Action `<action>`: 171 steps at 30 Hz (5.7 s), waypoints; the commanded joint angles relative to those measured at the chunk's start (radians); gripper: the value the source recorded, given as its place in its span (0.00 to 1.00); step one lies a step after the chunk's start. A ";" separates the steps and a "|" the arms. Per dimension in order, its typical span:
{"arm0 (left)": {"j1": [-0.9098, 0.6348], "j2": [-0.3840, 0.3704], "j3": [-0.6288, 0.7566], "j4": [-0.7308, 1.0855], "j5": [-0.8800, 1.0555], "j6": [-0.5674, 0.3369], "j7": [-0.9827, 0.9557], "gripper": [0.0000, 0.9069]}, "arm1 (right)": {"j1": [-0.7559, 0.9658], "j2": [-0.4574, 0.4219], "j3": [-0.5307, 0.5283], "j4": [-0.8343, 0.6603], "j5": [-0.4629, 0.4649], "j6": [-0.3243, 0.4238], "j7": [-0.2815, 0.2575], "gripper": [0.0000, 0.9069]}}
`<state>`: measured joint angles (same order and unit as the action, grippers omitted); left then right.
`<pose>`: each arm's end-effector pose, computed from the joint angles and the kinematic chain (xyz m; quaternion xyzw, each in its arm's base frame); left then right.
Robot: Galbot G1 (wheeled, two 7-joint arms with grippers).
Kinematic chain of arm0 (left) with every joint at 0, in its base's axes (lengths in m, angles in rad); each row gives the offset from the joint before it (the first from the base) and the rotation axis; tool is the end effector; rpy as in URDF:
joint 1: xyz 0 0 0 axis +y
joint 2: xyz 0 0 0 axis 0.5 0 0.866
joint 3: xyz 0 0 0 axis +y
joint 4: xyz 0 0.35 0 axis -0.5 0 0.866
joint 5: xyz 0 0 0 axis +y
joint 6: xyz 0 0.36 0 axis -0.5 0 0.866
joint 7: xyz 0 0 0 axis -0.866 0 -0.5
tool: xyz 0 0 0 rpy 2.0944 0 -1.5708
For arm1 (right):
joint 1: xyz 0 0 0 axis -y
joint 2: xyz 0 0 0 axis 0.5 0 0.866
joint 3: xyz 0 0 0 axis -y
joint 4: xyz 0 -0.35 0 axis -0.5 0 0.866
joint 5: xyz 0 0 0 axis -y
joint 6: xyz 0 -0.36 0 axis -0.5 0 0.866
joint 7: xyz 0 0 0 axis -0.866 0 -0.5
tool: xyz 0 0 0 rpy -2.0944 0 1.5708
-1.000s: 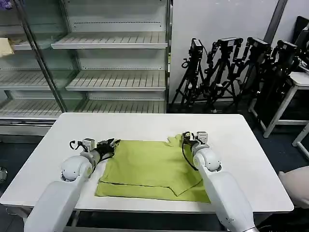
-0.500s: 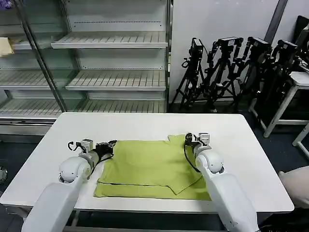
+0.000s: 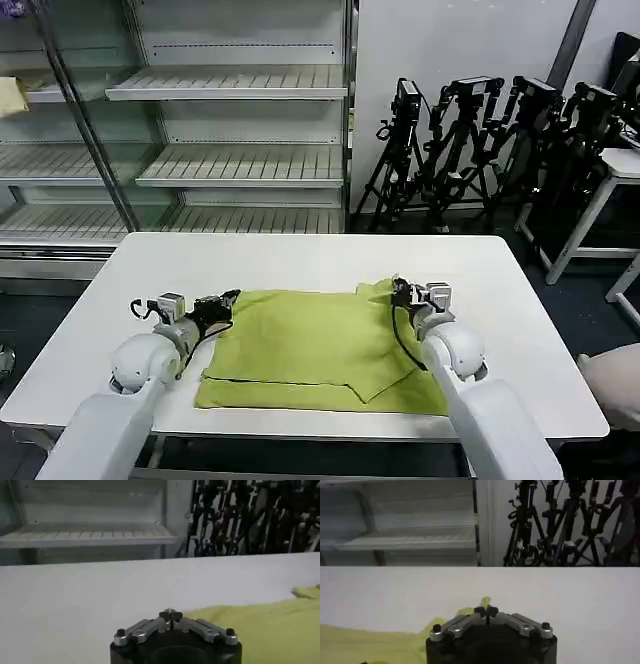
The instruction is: Fold and organize the clothes.
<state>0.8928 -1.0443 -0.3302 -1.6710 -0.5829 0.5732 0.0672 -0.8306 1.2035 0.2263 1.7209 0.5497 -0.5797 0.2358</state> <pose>0.3944 0.0983 -0.2484 -0.1454 -0.9658 -0.0006 0.2149 0.3998 -0.0090 -0.2334 0.0766 -0.9810 -0.0080 0.1782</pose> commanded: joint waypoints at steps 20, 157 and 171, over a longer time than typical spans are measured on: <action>0.263 0.027 -0.166 -0.245 -0.009 0.001 0.005 0.01 | -0.335 -0.096 0.093 0.316 -0.024 0.024 -0.027 0.00; 0.420 0.187 -0.423 -0.321 0.042 0.003 -0.272 0.01 | -0.551 -0.073 0.213 0.421 -0.148 0.071 -0.063 1.00; 0.379 0.023 0.012 -0.599 0.182 0.003 -0.318 0.00 | -0.568 -0.095 0.270 0.448 -0.153 0.075 -0.063 1.00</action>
<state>1.2905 -0.9567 -0.5675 -2.1170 -0.4952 0.5742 -0.2551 -1.3975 1.1136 0.4671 2.1579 0.3979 -0.5065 0.1731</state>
